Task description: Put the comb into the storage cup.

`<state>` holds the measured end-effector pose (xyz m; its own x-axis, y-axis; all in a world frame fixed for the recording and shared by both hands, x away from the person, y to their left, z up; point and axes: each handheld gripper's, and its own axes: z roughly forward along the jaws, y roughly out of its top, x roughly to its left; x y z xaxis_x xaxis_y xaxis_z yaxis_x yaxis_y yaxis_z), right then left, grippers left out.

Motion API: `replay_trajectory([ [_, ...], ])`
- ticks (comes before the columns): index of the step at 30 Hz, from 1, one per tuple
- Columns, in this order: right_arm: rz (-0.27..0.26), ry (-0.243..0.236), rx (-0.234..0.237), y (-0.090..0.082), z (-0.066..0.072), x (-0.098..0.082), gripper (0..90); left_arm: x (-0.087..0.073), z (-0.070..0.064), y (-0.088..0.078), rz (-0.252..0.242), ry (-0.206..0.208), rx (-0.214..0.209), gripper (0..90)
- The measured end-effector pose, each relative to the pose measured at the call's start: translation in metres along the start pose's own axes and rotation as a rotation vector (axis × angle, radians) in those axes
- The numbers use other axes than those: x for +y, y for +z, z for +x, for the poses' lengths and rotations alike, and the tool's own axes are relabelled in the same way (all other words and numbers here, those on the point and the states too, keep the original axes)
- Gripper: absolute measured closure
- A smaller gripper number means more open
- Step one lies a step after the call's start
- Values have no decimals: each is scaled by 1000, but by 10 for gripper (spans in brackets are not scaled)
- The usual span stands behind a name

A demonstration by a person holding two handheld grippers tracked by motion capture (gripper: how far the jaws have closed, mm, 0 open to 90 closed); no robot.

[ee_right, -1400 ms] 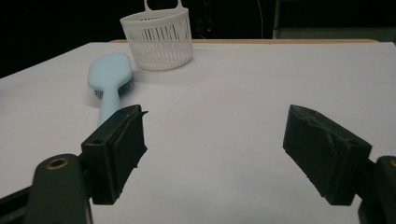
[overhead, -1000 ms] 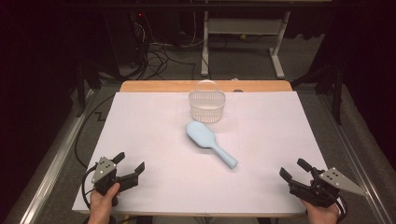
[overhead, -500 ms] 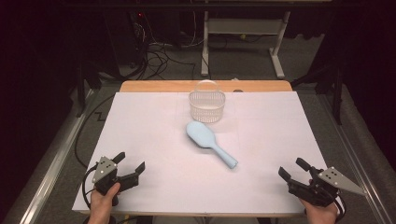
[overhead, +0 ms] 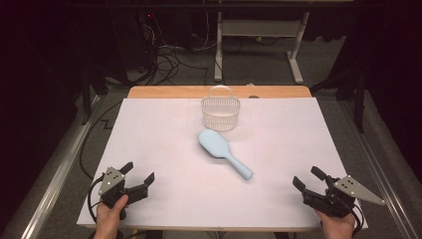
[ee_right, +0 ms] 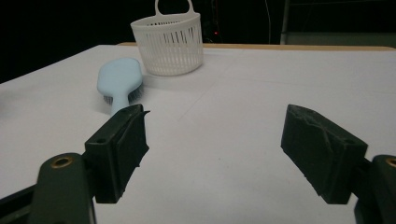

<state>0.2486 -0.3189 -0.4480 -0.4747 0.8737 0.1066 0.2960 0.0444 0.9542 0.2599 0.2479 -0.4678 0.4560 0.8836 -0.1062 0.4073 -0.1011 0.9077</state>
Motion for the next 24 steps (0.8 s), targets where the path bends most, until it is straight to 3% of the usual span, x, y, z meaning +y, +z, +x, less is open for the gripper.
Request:
replay_trajectory([
  [7, -5, 21, 28, 4, 4, 1, 230, 0, 0, 0, 1, -2, 0, 148],
  [24, 9, -4, 51, 15, 15, 3, 232, 0, 0, 1, 3, 2, 2, 148],
])
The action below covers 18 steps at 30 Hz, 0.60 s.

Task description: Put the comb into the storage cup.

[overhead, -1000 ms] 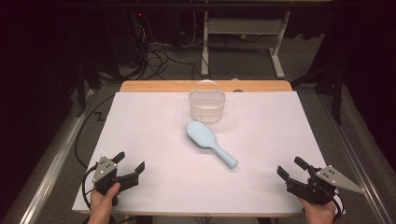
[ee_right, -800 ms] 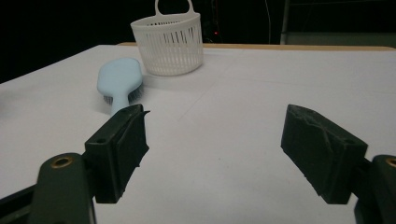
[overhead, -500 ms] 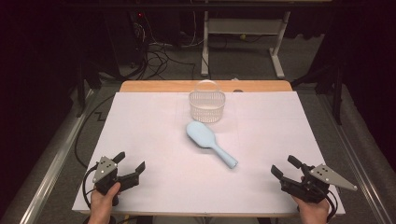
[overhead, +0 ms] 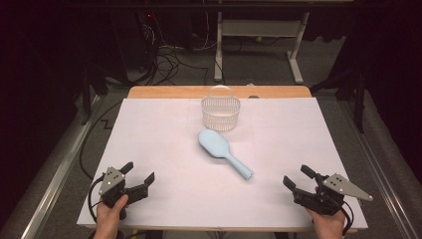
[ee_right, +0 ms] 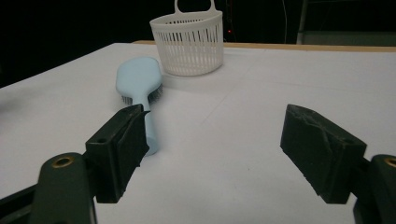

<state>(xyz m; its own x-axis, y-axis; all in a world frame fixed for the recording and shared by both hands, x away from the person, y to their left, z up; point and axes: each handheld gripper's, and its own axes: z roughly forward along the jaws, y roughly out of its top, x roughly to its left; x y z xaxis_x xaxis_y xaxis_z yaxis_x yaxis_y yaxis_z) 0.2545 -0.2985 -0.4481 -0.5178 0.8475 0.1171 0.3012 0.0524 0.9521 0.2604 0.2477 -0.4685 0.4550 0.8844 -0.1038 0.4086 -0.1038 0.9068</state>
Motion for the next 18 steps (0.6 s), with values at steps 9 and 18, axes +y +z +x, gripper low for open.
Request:
replay_trajectory([
  [9, 3, -12, 7, 4, 4, 1, 232, 0, 0, 0, -1, -2, -1, 148],
  [18, 10, -28, 25, 9, 10, 2, 232, 0, 0, 0, -18, -25, -3, 148],
])
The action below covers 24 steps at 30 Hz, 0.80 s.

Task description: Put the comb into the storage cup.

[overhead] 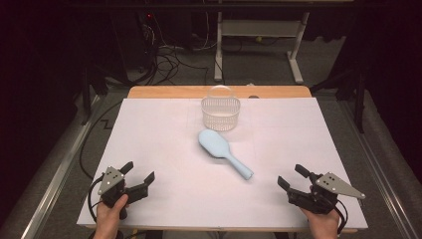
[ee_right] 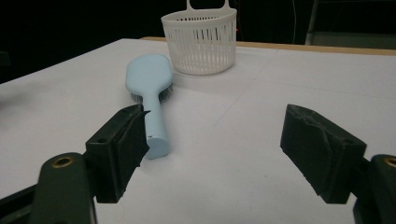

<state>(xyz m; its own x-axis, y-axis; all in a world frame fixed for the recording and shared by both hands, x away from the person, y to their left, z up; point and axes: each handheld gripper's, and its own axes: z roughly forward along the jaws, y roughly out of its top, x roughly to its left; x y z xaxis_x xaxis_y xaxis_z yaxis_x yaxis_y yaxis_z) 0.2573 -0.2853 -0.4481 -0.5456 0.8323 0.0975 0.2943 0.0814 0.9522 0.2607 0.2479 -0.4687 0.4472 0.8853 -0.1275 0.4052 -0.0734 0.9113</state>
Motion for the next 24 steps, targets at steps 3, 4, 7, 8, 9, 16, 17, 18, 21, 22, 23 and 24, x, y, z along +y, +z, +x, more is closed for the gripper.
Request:
replay_trajectory([
  [3, 2, -2, 7, 3, 2, 1, 232, 0, 0, 0, 3, 3, 5, 149],
  [4, 2, -2, 7, 3, 2, 1, 232, 0, 0, 0, 2, 6, 7, 149],
  [7, 3, -7, 13, 5, 4, 1, 232, 0, -1, 1, 5, 10, 5, 149],
  [8, 3, -9, 16, 6, 5, 1, 232, 0, -1, 1, 5, 10, 5, 149],
  [9, 4, -10, 17, 7, 6, 1, 233, 0, -1, 1, 6, 10, 5, 149],
  [16, 7, -16, 32, 11, 10, 2, 233, 0, -1, 1, 6, 11, 3, 149],
  [17, 7, -19, 33, 12, 10, 2, 232, 0, -1, 1, 6, 10, 3, 149],
  [18, 11, -23, 35, 12, 10, 2, 232, 0, -1, 1, 7, 10, 3, 149],
  [21, 15, -28, 39, 14, 12, 2, 232, 0, -1, 1, 8, 11, 2, 149],
  [22, 20, -39, 44, 15, 14, 2, 232, 0, -1, 1, 7, 10, 2, 149],
  [23, 24, -43, 48, 15, 15, 2, 232, 0, -1, 1, 8, 11, 3, 149],
  [24, 24, -44, 49, 16, 16, 2, 232, 0, -1, 1, 8, 11, 3, 149],
])
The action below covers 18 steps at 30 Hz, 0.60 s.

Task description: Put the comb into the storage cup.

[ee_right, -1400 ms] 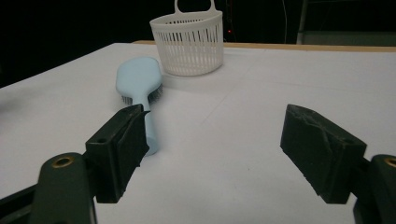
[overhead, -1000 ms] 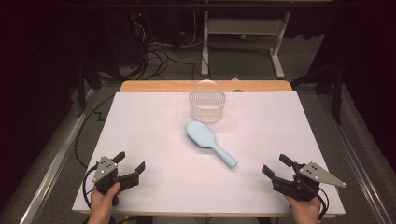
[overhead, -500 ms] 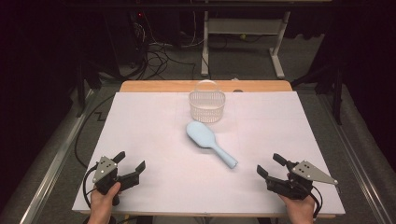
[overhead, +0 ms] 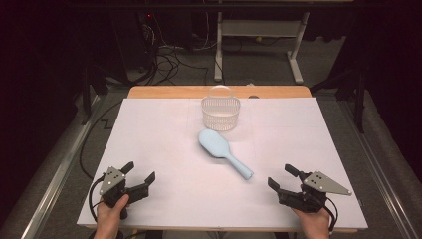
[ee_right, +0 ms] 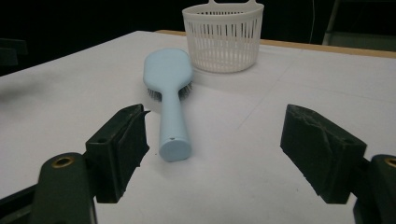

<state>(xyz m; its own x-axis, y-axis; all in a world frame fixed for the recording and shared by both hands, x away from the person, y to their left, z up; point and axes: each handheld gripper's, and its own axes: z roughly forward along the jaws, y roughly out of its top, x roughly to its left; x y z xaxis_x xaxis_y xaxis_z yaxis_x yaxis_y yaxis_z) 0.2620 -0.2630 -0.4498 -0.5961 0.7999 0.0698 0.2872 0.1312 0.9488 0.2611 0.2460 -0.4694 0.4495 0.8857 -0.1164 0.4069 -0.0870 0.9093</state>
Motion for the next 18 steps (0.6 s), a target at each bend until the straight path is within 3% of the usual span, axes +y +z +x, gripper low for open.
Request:
replay_trajectory([
  [18, 14, -13, 41, 10, 11, 1, 232, 0, 0, 0, -3, 2, -1, 149],
])
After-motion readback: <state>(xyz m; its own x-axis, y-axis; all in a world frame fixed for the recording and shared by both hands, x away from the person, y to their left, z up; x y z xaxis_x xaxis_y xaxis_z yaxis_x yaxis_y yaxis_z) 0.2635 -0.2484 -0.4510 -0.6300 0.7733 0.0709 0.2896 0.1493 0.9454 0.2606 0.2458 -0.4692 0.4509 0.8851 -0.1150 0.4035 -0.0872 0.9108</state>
